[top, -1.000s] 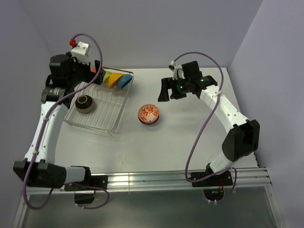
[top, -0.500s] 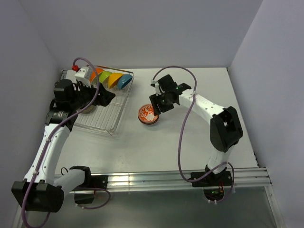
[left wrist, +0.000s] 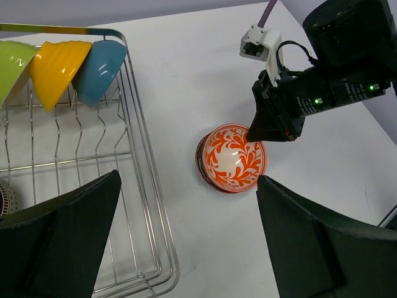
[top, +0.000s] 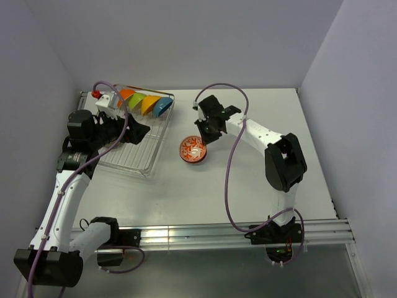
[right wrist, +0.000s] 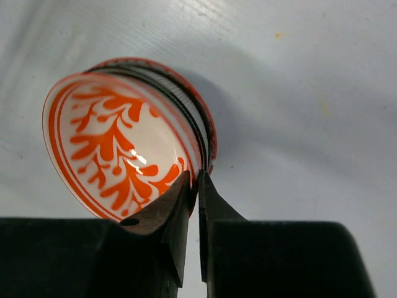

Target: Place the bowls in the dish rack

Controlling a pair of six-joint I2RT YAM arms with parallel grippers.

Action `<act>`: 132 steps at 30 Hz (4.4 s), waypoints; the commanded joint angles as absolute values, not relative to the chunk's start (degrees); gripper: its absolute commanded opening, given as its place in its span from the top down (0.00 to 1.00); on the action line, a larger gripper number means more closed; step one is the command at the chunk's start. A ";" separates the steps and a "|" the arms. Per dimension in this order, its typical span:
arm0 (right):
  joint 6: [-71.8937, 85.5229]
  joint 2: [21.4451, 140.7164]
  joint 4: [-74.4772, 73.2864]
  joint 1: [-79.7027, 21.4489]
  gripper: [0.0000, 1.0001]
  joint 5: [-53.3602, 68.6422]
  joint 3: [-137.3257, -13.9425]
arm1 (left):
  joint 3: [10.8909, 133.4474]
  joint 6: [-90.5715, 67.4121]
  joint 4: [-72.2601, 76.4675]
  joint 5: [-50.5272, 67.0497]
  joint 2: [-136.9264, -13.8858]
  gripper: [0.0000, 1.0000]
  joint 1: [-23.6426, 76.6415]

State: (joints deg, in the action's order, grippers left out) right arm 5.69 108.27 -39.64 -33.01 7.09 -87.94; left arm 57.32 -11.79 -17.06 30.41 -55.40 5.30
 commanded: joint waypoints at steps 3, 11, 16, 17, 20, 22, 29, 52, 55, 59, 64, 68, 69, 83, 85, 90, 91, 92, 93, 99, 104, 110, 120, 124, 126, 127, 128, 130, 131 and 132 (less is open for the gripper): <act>6.15 106.96 -40.16 -33.40 0.92 7.73 -92.28 | 57.13 -11.95 -15.29 31.73 -55.37 0.03 5.10; 7.03 106.00 -39.64 -32.78 1.00 13.60 -93.16 | 57.83 -11.07 -16.52 31.03 -55.37 0.02 5.10; 9.66 103.10 -36.04 -29.54 1.00 23.28 -92.03 | 58.36 -10.72 -18.19 31.81 -55.72 0.00 5.10; 10.97 101.79 -33.69 -27.70 1.00 25.64 -91.67 | 58.27 -10.90 -18.19 31.99 -55.81 0.01 5.10; 15.18 98.80 -26.85 -23.49 1.00 36.45 -89.39 | 57.92 -12.74 -16.54 34.79 -55.37 0.01 5.01; 17.22 97.22 -22.09 -21.72 1.00 41.47 -88.33 | 57.13 -15.63 -14.07 37.16 -54.32 0.01 4.92; 34.32 95.54 -3.49 -18.81 1.00 56.94 -84.82 | 54.85 -27.32 -7.30 46.38 -55.37 0.00 4.40; 85.69 94.39 57.56 -24.78 1.00 66.27 -70.40 | 35.51 -80.59 46.04 52.03 -50.10 0.01 3.78; 84.30 94.48 56.26 -26.63 1.00 66.27 -70.31 | 35.33 -83.66 51.32 52.03 -50.45 0.01 4.66; 83.50 94.75 55.02 -28.03 1.00 66.71 -70.40 | 35.16 -83.85 53.79 52.21 -50.80 0.00 7.20; 80.69 94.13 52.39 -29.70 1.00 67.24 -70.66 | 34.72 -84.46 55.10 52.29 -50.89 0.01 9.23; 80.60 94.48 52.47 -30.41 1.00 67.76 -71.01 | 34.72 -83.94 53.70 52.21 -51.15 0.01 10.28; 80.42 94.40 52.30 -30.58 1.00 67.68 -71.02 | 34.54 -83.67 53.35 52.21 -51.15 0.02 10.28; 77.78 93.52 49.48 -31.90 1.00 68.12 -70.31 | 35.68 -82.27 51.15 51.94 -51.33 0.35 10.37; 77.78 93.87 49.48 -31.82 1.00 68.12 -70.31 | 35.68 -82.00 51.07 52.03 -51.33 0.38 10.37; 77.52 94.75 49.04 -31.99 1.00 68.12 -70.84 | 34.81 -81.91 52.64 53.17 -51.15 0.53 10.46; 77.52 94.75 48.87 -32.08 1.00 68.12 -70.93 | 34.72 -81.83 53.26 53.26 -51.07 0.63 10.46; 77.26 94.83 48.78 -32.17 1.00 68.20 -71.19 | 34.72 -81.83 53.17 53.26 -50.98 0.72 10.46; 76.99 94.83 48.26 -32.25 1.00 68.29 -71.19 | 34.72 -81.74 52.91 53.17 -50.98 0.82 10.46; 72.36 95.89 39.58 -32.78 0.94 68.99 -74.09 | 34.63 -80.16 50.19 52.30 -50.01 1.00 10.46; 69.71 96.24 35.17 -33.05 0.74 68.91 -75.67 | 35.95 -81.03 51.50 52.38 -51.06 1.00 8.71; 67.42 96.24 30.24 -32.87 0.54 67.94 -76.38 | 36.47 -82.35 51.68 52.73 -52.29 1.00 5.02; 62.24 96.59 21.39 -31.12 0.30 65.48 -77.34 | 37.00 -81.83 48.00 54.22 -53.96 1.00 0.45; 55.57 95.89 11.99 -28.39 0.17 61.11 -78.30 | 41.12 -71.25 33.53 57.03 -55.37 1.00 -4.91; 47.66 95.28 2.52 -27.25 0.12 58.55 -79.53 | 45.16 -64.81 22.05 57.04 -55.98 1.00 -7.20; 45.55 95.19 0.46 -27.07 0.11 57.58 -80.06 | 46.13 -59.82 19.62 56.95 -56.16 1.00 -7.73; 43.70 94.84 -1.74 -26.90 0.11 55.83 -80.50 | 47.80 -57.76 17.42 56.78 -56.42 1.00 -8.87; 40.35 94.75 -5.17 -26.72 0.10 55.20 -80.77 | 49.82 -50.67 9.02 56.34 -57.83 1.00 -10.27; 39.21 94.83 -6.75 -26.72 0.10 55.46 -80.95 | 51.66 -48.54 6.79 55.99 -58.79 1.00 -10.81; 38.85 95.01 -7.29 -26.63 0.10 55.37 -80.95 | 52.72 -46.43 4.42 55.29 -58.80 1.00 -11.51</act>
State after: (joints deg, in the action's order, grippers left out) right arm 46.61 97.21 0.64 -26.44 57.52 -78.08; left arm 46.92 -59.29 15.51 55.94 -58.24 -9.85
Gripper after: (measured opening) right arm 0.899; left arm 0.554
